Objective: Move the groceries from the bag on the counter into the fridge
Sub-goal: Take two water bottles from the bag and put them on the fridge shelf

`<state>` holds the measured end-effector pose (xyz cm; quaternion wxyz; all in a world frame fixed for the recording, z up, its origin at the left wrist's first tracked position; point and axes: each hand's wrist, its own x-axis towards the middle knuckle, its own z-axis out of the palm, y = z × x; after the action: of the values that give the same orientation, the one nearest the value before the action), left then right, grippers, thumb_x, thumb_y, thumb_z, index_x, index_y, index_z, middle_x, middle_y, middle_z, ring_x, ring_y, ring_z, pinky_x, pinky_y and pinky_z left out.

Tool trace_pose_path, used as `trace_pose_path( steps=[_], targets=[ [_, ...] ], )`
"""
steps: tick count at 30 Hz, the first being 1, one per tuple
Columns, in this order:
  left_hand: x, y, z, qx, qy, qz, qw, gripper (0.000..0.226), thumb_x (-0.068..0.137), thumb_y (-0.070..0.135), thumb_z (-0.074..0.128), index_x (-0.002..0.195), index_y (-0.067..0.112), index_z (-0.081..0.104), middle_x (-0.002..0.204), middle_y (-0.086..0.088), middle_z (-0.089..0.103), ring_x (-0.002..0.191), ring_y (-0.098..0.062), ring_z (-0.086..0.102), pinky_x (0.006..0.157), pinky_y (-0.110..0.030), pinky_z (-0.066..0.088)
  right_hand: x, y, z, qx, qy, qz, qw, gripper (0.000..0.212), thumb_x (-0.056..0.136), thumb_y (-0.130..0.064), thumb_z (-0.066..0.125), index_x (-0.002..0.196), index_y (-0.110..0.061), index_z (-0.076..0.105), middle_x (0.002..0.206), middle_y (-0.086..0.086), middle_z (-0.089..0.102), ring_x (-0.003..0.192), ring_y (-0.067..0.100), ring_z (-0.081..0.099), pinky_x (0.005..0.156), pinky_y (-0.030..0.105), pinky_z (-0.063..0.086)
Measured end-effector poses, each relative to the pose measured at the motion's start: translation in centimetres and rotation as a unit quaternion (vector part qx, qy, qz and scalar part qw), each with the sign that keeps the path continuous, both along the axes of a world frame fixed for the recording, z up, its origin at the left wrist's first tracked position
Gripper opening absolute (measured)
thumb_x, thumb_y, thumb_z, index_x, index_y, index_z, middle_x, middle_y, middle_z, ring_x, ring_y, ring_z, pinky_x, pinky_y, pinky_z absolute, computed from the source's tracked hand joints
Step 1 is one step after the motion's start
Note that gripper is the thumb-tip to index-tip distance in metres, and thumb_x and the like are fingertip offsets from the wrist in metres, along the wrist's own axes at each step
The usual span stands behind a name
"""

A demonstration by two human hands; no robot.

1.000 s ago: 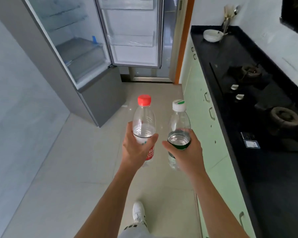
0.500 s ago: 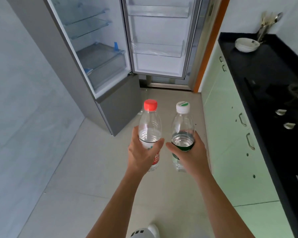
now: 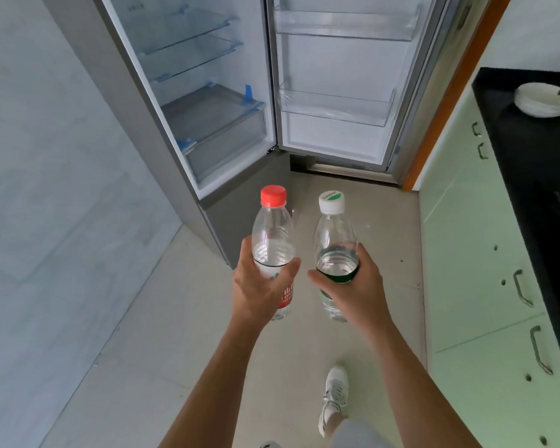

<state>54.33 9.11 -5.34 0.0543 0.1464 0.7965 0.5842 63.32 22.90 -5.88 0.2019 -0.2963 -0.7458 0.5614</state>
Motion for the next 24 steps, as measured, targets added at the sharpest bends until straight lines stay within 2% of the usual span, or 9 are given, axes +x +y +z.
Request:
trace_pose_path(
  steps=[3, 7, 12, 16, 18, 20, 22, 24],
  targets=[
    [-2.7, 3.0, 0.1, 0.003, 0.005, 0.012, 1.0, 0.054, 0.068, 0.046, 0.075, 0.113, 0.03, 0.05, 0.094, 0.01, 0.066, 0.086, -0.007, 0.066, 0.074, -0.023, 0.055, -3.3, 3.3, 0.5, 0.002, 0.003, 0.024, 1.0, 0.046, 0.066, -0.025, 0.088, 0.102, -0.029, 0.059, 0.085, -0.011, 0.069, 0.077, 0.004, 0.066, 0.065, 0.017, 0.05],
    [-7.0, 7.8, 0.7, -0.008, 0.011, 0.042, 0.999, 0.05, 0.069, 0.044, 0.076, 0.11, 0.035, 0.048, 0.092, 0.014, 0.065, 0.084, -0.001, 0.065, 0.072, -0.023, 0.054, -8.1, 8.6, 1.4, 0.007, 0.016, 0.059, 0.998, 0.046, 0.066, -0.024, 0.09, 0.1, -0.028, 0.059, 0.085, -0.013, 0.069, 0.078, 0.001, 0.065, 0.063, 0.008, 0.046],
    [-11.3, 12.4, 1.3, -0.007, 0.016, 0.073, 0.997, 0.056, 0.064, 0.058, 0.071, 0.11, 0.038, 0.046, 0.095, 0.014, 0.065, 0.088, -0.004, 0.066, 0.073, -0.023, 0.053, -13.0, 13.8, 1.9, 0.006, 0.027, 0.08, 0.996, 0.047, 0.066, -0.024, 0.09, 0.1, -0.028, 0.058, 0.085, -0.012, 0.068, 0.077, 0.002, 0.065, 0.062, 0.01, 0.047],
    [-13.5, 14.3, 1.2, -0.009, 0.023, 0.087, 0.996, 0.053, 0.063, 0.06, 0.07, 0.107, 0.043, 0.045, 0.094, 0.015, 0.064, 0.086, 0.0, 0.065, 0.067, -0.011, 0.049, -16.1, 16.3, 1.5, -0.004, 0.025, 0.095, 0.995, 0.046, 0.066, -0.025, 0.089, 0.101, -0.03, 0.059, 0.085, -0.012, 0.069, 0.078, 0.004, 0.066, 0.066, 0.017, 0.05],
    [-14.6, 14.8, 1.0, -0.007, 0.024, 0.098, 0.995, 0.05, 0.063, 0.059, 0.07, 0.104, 0.044, 0.046, 0.093, 0.015, 0.063, 0.085, 0.004, 0.063, 0.065, -0.009, 0.05, -17.6, 17.2, 1.2, -0.005, 0.023, 0.105, 0.994, 0.046, 0.066, -0.025, 0.09, 0.101, -0.03, 0.06, 0.085, -0.013, 0.069, 0.078, 0.003, 0.066, 0.066, 0.015, 0.048],
    [-15.8, 15.2, 0.8, -0.001, 0.016, 0.102, 0.995, 0.054, 0.065, 0.056, 0.073, 0.109, 0.039, 0.047, 0.094, 0.012, 0.063, 0.085, 0.001, 0.064, 0.066, -0.011, 0.052, -19.2, 17.9, 0.9, -0.007, 0.023, 0.114, 0.993, 0.046, 0.066, -0.025, 0.09, 0.1, -0.03, 0.06, 0.086, -0.012, 0.07, 0.078, 0.002, 0.065, 0.065, 0.012, 0.047],
    [-17.2, 15.6, 0.5, 0.0, 0.009, 0.106, 0.994, 0.057, 0.071, 0.043, 0.081, 0.116, 0.027, 0.049, 0.096, 0.006, 0.064, 0.087, -0.002, 0.064, 0.066, -0.01, 0.052, -20.9, 18.4, 0.5, -0.008, 0.02, 0.124, 0.992, 0.047, 0.066, -0.026, 0.09, 0.102, -0.03, 0.06, 0.086, -0.012, 0.07, 0.077, 0.002, 0.065, 0.065, 0.011, 0.048],
    [-18.8, 15.9, 0.2, 0.002, 0.006, 0.114, 0.993, 0.055, 0.074, 0.035, 0.082, 0.117, 0.023, 0.05, 0.096, 0.003, 0.065, 0.086, -0.002, 0.065, 0.066, -0.01, 0.051, -22.6, 18.7, 0.2, -0.004, 0.016, 0.135, 0.991, 0.048, 0.066, -0.026, 0.091, 0.103, -0.03, 0.06, 0.087, -0.011, 0.07, 0.078, 0.002, 0.066, 0.065, 0.01, 0.047]
  ],
)
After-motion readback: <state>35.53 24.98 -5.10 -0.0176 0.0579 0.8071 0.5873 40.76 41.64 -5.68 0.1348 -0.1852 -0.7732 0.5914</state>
